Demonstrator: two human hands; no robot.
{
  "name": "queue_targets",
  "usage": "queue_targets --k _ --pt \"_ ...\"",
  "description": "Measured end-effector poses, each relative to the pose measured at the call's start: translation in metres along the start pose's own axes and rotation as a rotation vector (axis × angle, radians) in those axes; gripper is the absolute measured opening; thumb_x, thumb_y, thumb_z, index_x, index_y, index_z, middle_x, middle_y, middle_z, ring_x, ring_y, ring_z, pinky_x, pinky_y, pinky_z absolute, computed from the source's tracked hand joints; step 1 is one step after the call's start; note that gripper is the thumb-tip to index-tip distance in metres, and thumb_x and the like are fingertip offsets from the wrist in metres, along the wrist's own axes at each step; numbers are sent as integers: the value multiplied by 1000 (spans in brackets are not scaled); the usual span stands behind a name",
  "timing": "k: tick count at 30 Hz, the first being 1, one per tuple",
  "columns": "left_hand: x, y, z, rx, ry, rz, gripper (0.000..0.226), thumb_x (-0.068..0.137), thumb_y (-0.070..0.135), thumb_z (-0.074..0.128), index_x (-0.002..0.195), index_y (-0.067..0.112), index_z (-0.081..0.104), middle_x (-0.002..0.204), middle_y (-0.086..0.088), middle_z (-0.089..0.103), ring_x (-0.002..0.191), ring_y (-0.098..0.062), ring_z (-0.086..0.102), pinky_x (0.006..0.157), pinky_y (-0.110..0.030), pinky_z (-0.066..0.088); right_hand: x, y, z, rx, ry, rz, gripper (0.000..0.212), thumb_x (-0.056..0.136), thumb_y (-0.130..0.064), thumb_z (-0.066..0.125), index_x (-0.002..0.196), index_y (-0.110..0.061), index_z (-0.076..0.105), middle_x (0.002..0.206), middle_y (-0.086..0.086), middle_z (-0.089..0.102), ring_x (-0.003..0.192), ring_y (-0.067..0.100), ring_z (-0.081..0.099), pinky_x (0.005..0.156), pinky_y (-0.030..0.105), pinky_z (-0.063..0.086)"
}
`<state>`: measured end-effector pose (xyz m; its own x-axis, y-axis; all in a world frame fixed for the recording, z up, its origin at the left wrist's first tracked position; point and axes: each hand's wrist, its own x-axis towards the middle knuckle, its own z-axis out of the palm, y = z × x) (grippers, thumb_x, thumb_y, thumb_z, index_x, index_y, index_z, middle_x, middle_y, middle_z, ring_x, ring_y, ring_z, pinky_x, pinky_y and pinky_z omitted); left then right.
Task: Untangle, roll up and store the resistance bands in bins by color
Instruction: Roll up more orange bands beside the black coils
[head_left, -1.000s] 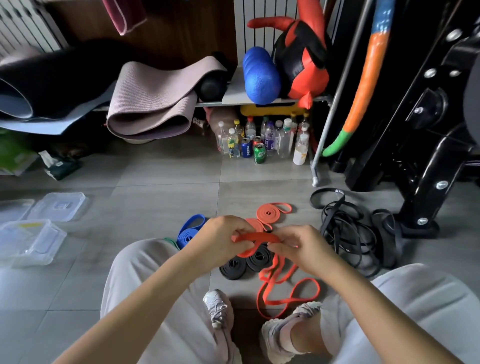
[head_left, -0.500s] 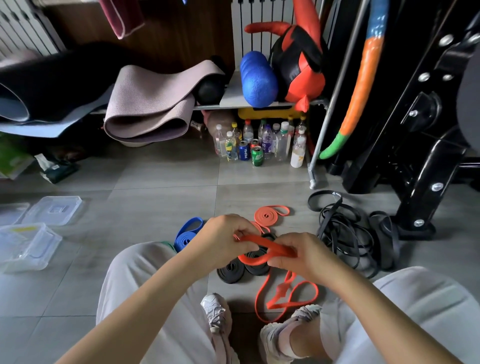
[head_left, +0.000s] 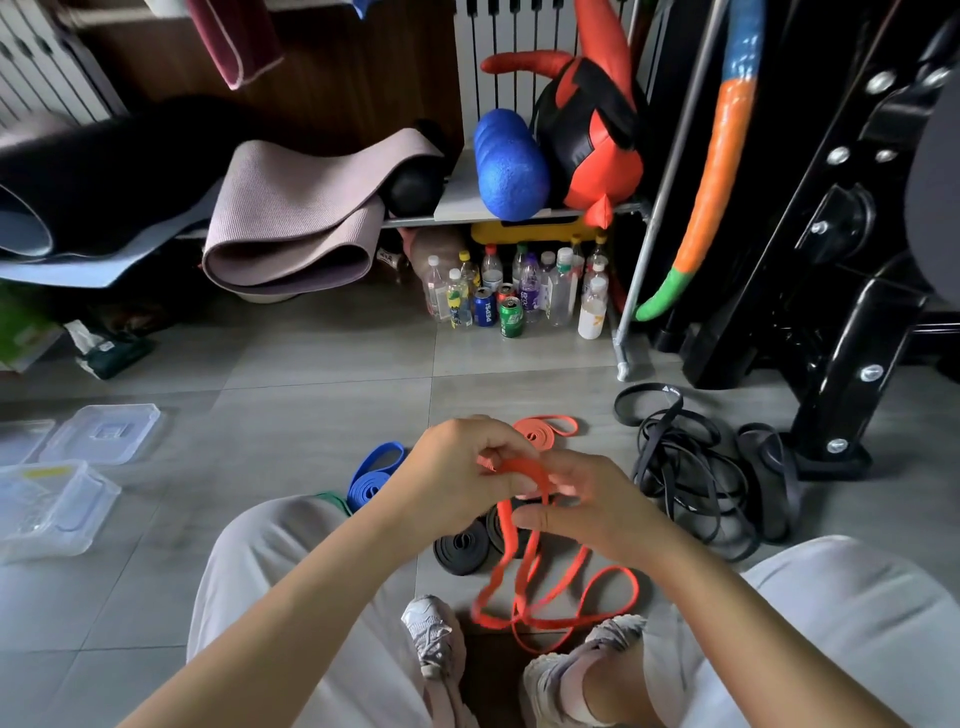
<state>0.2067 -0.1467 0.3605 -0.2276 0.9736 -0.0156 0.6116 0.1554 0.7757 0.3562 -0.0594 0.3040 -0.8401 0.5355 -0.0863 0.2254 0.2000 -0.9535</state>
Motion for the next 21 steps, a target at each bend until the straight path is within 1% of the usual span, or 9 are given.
queue_targets --k 4,6,8,10,12,14,16,18,21 --pt "1 -4 1 -126 35 1 37 71 9 79 80 42 65 81 12 66 79 -8 60 79 -27 52 1 3 9 67 11 -5 47 67 -26 76 111 -15 65 106 3 71 101 10 66 97 38 49" --pt "0 -6 0 -229 49 7 37 70 7 80 78 42 69 78 13 66 76 -9 61 79 -30 53 3 4 12 75 61 -27 51 65 -33 76 110 -14 63 103 2 71 100 11 66 94 37 50" --pt "0 -7 -2 -330 54 -2 33 69 9 78 80 39 71 78 10 66 75 -9 62 77 -29 53 4 8 14 80 115 -26 54 61 -38 73 107 -12 62 92 -1 70 90 13 66 89 42 51" --pt "-1 -8 -6 -343 67 -21 32 72 2 77 82 32 70 81 3 67 75 -9 62 77 -27 53 4 11 13 57 158 0 50 62 -36 71 105 -13 60 85 -1 69 82 17 65 85 45 50" --pt "-1 -12 -11 -270 85 -38 31 74 -1 75 87 26 69 82 2 67 75 -5 61 80 -25 52 4 12 11 34 166 9 36 69 -26 70 103 -18 62 89 -3 72 85 14 66 83 34 51" --pt "-2 -15 -14 -153 98 -68 28 75 2 75 90 24 70 78 8 66 70 2 58 76 -16 49 2 10 4 19 182 4 25 77 -15 70 101 -22 66 91 -7 73 86 5 65 84 24 47" --pt "-5 -20 -15 -35 93 -91 29 77 8 75 86 35 68 80 6 68 68 2 58 69 -15 47 -2 8 -3 -79 207 -16 24 81 -13 71 92 -34 68 90 -9 73 86 1 65 83 22 47" --pt "-8 -24 -12 24 65 -109 29 79 13 73 84 40 67 80 7 69 65 5 58 65 -18 47 -5 2 -8 -175 238 -45 32 81 -12 71 88 -43 67 86 -19 71 84 -8 63 79 13 46" --pt "-9 -28 -2 178 29 -97 16 80 18 72 93 26 72 86 16 58 72 0 56 69 -16 41 -6 -8 -9 -239 242 -69 26 82 -12 70 97 -32 72 85 -28 66 86 -13 61 77 3 40"
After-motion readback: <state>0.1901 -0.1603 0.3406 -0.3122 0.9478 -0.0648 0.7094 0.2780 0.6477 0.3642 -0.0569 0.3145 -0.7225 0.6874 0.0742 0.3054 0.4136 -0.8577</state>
